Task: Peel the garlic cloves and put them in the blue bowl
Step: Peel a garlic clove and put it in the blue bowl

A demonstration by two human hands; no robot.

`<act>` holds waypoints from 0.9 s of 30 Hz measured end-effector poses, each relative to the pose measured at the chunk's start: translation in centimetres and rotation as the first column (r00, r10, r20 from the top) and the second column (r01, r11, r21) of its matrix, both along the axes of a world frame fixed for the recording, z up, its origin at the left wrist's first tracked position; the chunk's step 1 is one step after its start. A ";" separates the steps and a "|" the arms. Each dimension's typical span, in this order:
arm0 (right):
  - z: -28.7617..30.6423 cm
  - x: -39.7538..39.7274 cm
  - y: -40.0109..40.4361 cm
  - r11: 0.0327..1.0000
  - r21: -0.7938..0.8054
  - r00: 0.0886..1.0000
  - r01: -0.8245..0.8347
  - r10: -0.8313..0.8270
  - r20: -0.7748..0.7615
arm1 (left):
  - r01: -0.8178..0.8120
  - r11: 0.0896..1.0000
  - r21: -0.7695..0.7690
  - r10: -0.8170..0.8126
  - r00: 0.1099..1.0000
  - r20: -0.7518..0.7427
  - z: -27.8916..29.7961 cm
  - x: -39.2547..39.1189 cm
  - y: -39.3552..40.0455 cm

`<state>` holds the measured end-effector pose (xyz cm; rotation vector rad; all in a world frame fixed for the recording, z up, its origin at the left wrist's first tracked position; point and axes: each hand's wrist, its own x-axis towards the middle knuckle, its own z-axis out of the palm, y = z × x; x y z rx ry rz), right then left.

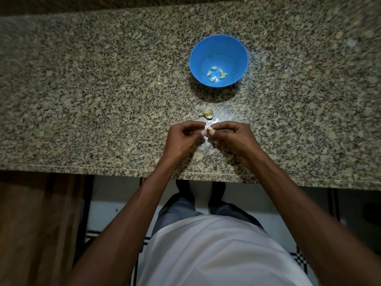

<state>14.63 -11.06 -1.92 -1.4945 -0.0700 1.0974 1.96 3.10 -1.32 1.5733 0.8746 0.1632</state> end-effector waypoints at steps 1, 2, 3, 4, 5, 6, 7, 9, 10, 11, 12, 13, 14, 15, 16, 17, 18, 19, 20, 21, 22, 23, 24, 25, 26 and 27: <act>0.1 0.0 0.0 1.000 -0.003 1.000 0.000 0.000 -0.024 | 0.002 1.000 -0.014 -0.002 1.000 0.008 0.0 0.0 -0.1; 0.2 0.0 0.0 1.000 0.000 0.998 0.004 -0.004 -0.056 | -0.001 0.999 -0.036 0.002 1.000 0.016 0.1 0.1 -0.2; 0.2 0.0 0.0 1.000 0.005 0.996 0.009 -0.009 -0.086 | -0.008 0.998 -0.059 0.009 1.000 0.025 0.1 0.1 -0.3; 0.2 0.0 0.0 1.000 0.004 0.994 0.013 -0.013 -0.105 | -0.013 0.997 -0.078 0.016 0.999 0.035 0.2 0.1 -0.4; 0.1 0.0 0.0 1.000 -0.005 0.993 0.012 -0.013 -0.113 | -0.019 0.995 -0.095 0.024 0.999 0.045 0.2 0.2 -0.5; 0.1 0.1 0.0 1.000 -0.010 0.993 0.006 -0.008 -0.121 | -0.028 0.993 -0.117 0.035 0.998 0.054 0.2 0.2 -0.7; 0.0 0.1 -0.1 1.000 -0.010 0.991 -0.001 0.000 -0.131 | -0.043 0.989 -0.145 0.051 0.997 0.057 0.2 0.1 -0.7; 0.1 0.1 -0.3 1.000 -0.007 0.991 -0.012 0.011 -0.135 | -0.060 0.981 -0.185 0.071 0.996 0.053 0.2 0.1 -0.7; 0.2 0.2 -0.4 1.000 -0.017 0.995 -0.018 0.016 -0.103 | -0.058 0.983 -0.177 0.066 0.997 0.041 0.1 0.1 -0.7; 0.3 0.3 -0.5 0.999 -0.036 0.999 -0.025 0.023 -0.042 | -0.050 0.987 -0.153 0.054 0.998 0.027 0.0 0.2 -0.6; 0.5 0.5 -0.6 0.998 -0.058 0.999 -0.030 0.031 0.031 | -0.043 0.991 -0.127 0.045 0.999 0.016 0.0 0.1 -0.5; 0.5 0.9 -0.6 0.997 -0.074 0.994 -0.030 0.037 0.101 | -0.043 0.994 -0.104 0.044 0.999 0.005 0.0 0.1 -0.4; 0.5 1.3 -0.6 0.996 -0.085 0.986 -0.028 0.042 0.159 | -0.047 0.996 -0.077 0.047 0.999 -0.005 0.2 0.1 -0.5; 0.5 1.8 -0.6 0.995 -0.099 0.976 -0.028 0.049 0.211 | -0.055 0.998 -0.031 0.055 0.998 -0.015 0.2 0.2 -0.5; 0.4 2.5 -0.5 0.992 -0.122 0.960 -0.033 0.065 0.272 | -0.063 0.998 0.028 0.063 0.998 -0.022 0.3 0.2 -0.6; 0.4 3.3 -0.4 0.987 -0.152 0.934 -0.040 0.091 0.347 | -0.070 0.993 0.092 0.073 0.997 -0.032 0.2 0.3 -0.7; 0.4 4.1 -0.2 0.981 -0.190 0.898 -0.043 0.121 0.424 | -0.071 0.986 0.153 0.078 0.996 -0.041 0.2 0.3 -0.8; 0.4 5.0 0.1 0.972 -0.230 0.854 -0.039 0.152 0.498 | -0.063 0.973 0.222 0.077 0.996 -0.054 0.1 0.3 -0.7; 0.4 5.9 0.3 0.962 -0.272 0.797 -0.033 0.190 0.574 | -0.044 0.956 0.290 0.065 0.996 -0.063 -0.1 0.2 -0.6; 0.3 6.7 0.5 0.950 -0.312 0.730 -0.031 0.234 0.641 | -0.016 0.934 0.357 0.045 0.996 -0.072 -0.4 0.2 -0.4; 0.3 7.4 0.7 0.937 -0.347 0.664 -0.035 0.281 0.693 | 0.021 0.908 0.418 0.013 0.997 -0.079 -0.7 0.1 -0.2; 0.2 7.9 0.9 0.927 -0.373 0.610 -0.041 0.319 0.725 | 0.066 0.879 0.472 -0.026 0.996 -0.090 -1.0 0.0 -0.1; 0.1 8.3 1.0 0.922 -0.385 0.573 -0.047 0.341 0.746 | 0.115 0.847 0.519 -0.067 0.992 -0.110 -1.3 -0.1 0.0; 0.2 8.4 1.0 0.922 -0.384 0.545 -0.048 0.346 0.764 | 0.154 0.813 0.561 -0.093 0.986 -0.135 -1.6 -0.2 0.1; 0.3 8.2 0.9 0.927 -0.373 0.518 -0.037 0.337 0.786 | 0.170 0.786 0.594 -0.098 0.984 -0.152 -1.9 -0.3 0.3; 0.5 7.7 0.8 0.936 -0.353 0.491 -0.016 0.315 0.813 | 0.156 0.769 0.619 -0.074 0.985 -0.156 -2.1 -0.4 0.5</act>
